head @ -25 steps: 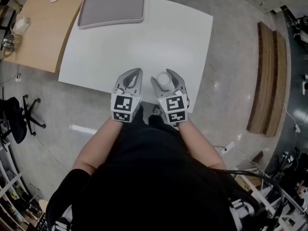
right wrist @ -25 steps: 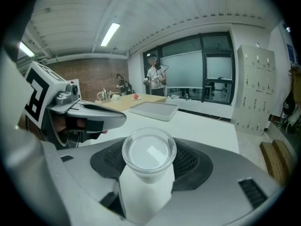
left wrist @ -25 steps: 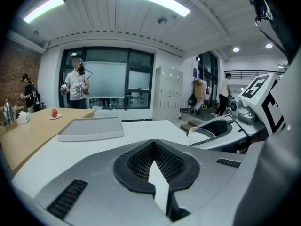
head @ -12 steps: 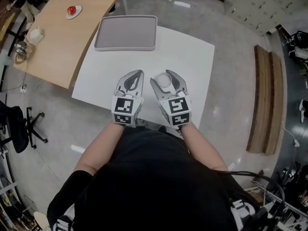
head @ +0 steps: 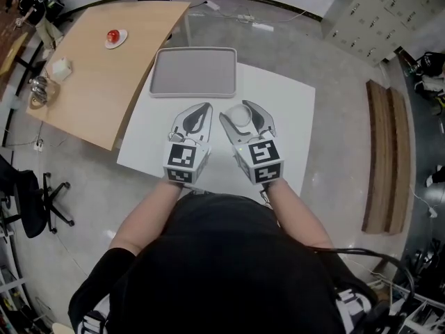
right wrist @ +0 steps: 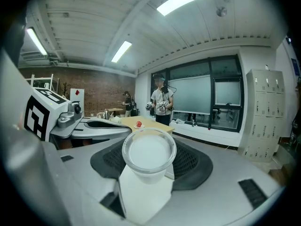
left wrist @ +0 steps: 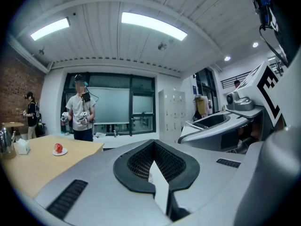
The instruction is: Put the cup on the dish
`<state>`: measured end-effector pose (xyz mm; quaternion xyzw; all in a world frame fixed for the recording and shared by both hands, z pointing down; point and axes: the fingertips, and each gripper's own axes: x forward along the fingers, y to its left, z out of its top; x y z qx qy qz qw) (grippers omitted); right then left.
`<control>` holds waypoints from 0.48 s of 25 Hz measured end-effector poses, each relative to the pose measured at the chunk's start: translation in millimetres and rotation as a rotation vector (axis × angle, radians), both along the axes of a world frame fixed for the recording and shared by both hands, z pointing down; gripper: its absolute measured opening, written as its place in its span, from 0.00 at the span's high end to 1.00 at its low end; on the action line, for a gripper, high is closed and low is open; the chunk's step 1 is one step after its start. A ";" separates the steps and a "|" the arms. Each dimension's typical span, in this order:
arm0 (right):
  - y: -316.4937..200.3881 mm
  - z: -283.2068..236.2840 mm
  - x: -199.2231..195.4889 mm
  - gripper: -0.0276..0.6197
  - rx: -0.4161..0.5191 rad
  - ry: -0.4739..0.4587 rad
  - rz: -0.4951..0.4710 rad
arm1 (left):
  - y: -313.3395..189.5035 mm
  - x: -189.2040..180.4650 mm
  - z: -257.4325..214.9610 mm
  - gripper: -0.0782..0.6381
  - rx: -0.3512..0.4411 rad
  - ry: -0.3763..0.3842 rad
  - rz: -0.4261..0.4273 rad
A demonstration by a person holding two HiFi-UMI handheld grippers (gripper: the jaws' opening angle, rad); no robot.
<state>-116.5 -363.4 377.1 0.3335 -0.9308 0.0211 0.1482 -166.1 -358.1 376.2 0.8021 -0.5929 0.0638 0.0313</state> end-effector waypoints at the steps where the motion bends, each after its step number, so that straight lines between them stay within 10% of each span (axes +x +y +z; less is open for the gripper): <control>1: -1.3 -1.8 -4.9 0.58 0.002 -0.001 -0.002 | -1.6 -3.0 -4.0 0.88 0.000 0.009 0.005; 12: -25.3 -7.5 -41.6 0.58 -0.004 -0.013 0.004 | -22.2 -47.2 -4.1 0.88 0.002 -0.021 0.007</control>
